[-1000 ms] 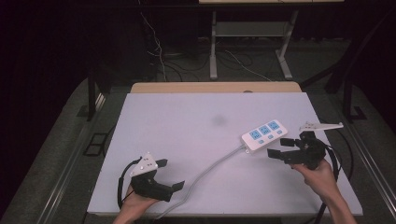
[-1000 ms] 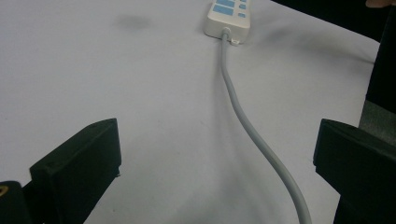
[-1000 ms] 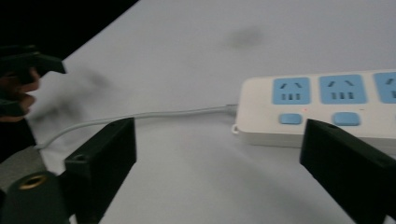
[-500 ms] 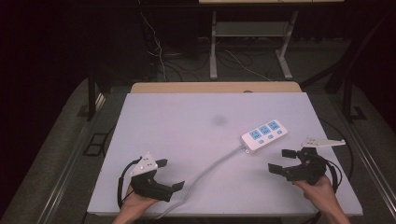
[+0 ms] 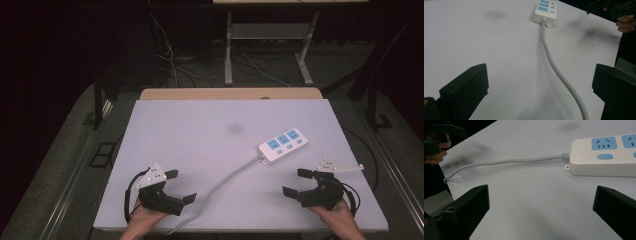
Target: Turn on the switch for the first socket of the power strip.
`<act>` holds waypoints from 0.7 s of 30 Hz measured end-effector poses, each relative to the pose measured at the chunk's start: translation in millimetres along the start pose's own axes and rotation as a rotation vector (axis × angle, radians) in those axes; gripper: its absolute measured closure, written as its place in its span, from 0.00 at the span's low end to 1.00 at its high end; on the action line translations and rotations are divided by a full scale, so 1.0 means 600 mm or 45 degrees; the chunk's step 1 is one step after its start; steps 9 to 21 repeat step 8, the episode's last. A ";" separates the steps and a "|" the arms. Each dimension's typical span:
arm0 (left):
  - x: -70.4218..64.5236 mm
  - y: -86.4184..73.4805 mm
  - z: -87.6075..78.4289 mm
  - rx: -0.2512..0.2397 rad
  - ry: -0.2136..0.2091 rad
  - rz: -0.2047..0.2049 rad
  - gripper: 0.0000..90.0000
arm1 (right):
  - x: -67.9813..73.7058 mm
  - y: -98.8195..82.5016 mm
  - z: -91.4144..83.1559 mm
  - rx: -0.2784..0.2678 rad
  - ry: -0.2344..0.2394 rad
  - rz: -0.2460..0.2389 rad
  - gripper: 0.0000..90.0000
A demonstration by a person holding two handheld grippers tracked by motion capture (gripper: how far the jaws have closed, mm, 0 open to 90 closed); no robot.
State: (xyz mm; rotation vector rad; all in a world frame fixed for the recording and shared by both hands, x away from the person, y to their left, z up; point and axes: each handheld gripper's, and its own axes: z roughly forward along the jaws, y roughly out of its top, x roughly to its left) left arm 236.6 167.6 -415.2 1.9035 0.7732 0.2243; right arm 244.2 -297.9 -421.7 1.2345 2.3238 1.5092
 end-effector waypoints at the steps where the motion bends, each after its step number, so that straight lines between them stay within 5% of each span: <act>1: 0.000 0.000 0.000 0.001 0.001 0.002 0.00 | 0.000 -0.002 0.000 0.001 0.000 0.001 0.00; 21: 0.003 -0.001 0.001 0.013 0.000 -0.003 0.00 | -0.002 -0.014 0.006 0.027 -0.009 -0.001 0.00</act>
